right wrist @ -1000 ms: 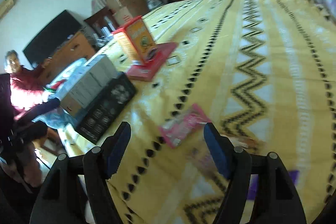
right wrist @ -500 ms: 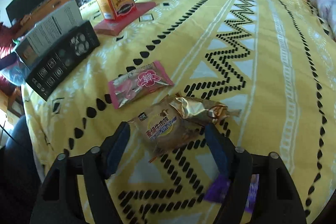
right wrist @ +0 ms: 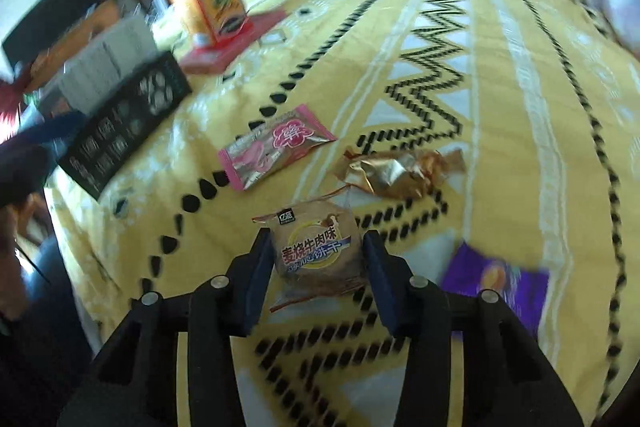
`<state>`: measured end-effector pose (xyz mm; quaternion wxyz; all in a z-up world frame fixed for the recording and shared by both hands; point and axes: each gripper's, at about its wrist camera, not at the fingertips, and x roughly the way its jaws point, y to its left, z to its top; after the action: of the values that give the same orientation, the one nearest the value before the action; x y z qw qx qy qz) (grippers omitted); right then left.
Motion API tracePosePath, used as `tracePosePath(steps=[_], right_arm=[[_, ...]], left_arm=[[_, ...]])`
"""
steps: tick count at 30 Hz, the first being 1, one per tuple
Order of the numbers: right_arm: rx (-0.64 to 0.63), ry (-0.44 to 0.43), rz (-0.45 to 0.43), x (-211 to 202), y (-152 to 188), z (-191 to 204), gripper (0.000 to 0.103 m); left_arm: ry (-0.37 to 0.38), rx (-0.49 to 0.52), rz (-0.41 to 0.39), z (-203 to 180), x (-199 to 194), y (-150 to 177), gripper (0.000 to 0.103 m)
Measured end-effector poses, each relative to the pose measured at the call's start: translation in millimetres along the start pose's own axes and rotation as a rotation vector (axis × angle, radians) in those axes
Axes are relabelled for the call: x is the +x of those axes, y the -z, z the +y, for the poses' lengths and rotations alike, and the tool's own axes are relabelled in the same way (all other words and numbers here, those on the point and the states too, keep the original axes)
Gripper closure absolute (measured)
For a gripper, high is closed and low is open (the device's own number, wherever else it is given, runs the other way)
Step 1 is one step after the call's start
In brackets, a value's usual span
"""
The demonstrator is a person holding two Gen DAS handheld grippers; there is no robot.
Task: Organize snacks
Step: 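Grasp the round bread packet with the right gripper, then grasp the second pink flamingo packet with the left gripper while the right holds the bread packet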
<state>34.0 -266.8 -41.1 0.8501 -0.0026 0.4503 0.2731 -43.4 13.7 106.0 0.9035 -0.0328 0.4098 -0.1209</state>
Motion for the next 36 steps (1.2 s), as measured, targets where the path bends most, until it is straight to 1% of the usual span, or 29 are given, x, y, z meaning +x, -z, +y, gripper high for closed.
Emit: tracePosePath(steps=[1, 3, 5, 6, 11, 16, 17, 19, 20, 21, 24, 27, 29, 32, 36], right_arm=[[0.019, 0.008, -0.007, -3.0, 2.4, -1.0, 0.054], [0.066, 0.025, -0.014, -7.7, 10.3, -5.3, 0.054], [0.095, 0.026, 0.009, -4.3, 16.5, -9.5, 0.054], [0.100, 0.025, 0.015, -2.2, 18.8, -10.6, 0.054], [0.112, 0.012, 0.015, 0.5, 20.6, -13.6, 0.053], [0.132, 0.003, 0.007, 3.5, 22.8, -16.7, 0.053], [0.132, 0.003, 0.006, 3.9, 22.7, -16.7, 0.053], [0.133, 0.005, 0.002, 4.0, 23.2, -17.0, 0.053], [0.130, 0.007, 0.002, 3.9, 23.1, -16.4, 0.052], [0.127, 0.011, 0.001, 3.9, 23.0, -15.8, 0.053], [0.134, 0.010, -0.016, 0.2, 22.5, -15.5, 0.055], [0.134, 0.004, -0.053, -9.6, 19.3, -12.9, 0.056], [0.120, 0.006, -0.079, -18.6, 15.2, -8.3, 0.056], [0.090, 0.016, -0.108, -31.7, 6.1, -0.6, 0.056], [0.072, 0.024, -0.150, -50.4, -9.4, 11.6, 0.056]], left_arm=[[0.003, 0.008, 0.001, -0.4, 6.5, -2.8, 0.002], [0.020, 0.022, 0.019, -1.5, 23.6, -8.4, 0.007], [0.060, 0.026, 0.055, -3.5, 47.1, -12.8, 0.008], [0.066, 0.031, 0.069, -4.1, 57.8, -13.3, 0.009], [0.045, 0.069, 0.135, -7.8, 96.1, -9.9, 0.012], [0.033, 0.092, 0.139, -11.5, 111.4, -9.1, 0.013], [0.034, 0.094, 0.141, -11.5, 114.2, -9.6, 0.017], [0.041, 0.101, 0.168, -13.2, 122.6, -8.5, 0.034], [0.040, 0.104, 0.186, -13.7, 126.6, -7.8, 0.047], [0.028, 0.111, 0.189, -14.5, 127.7, -6.9, 0.050], [0.034, 0.115, 0.180, -15.2, 121.9, -5.9, 0.057], [0.045, 0.116, 0.161, -14.8, 107.7, -6.9, 0.059], [0.053, 0.114, 0.128, -15.7, 91.2, -10.3, 0.060], [0.057, 0.095, 0.065, -12.0, 55.7, -19.0, 0.060], [0.034, 0.059, -0.017, 4.5, 7.6, -33.4, 0.060]])
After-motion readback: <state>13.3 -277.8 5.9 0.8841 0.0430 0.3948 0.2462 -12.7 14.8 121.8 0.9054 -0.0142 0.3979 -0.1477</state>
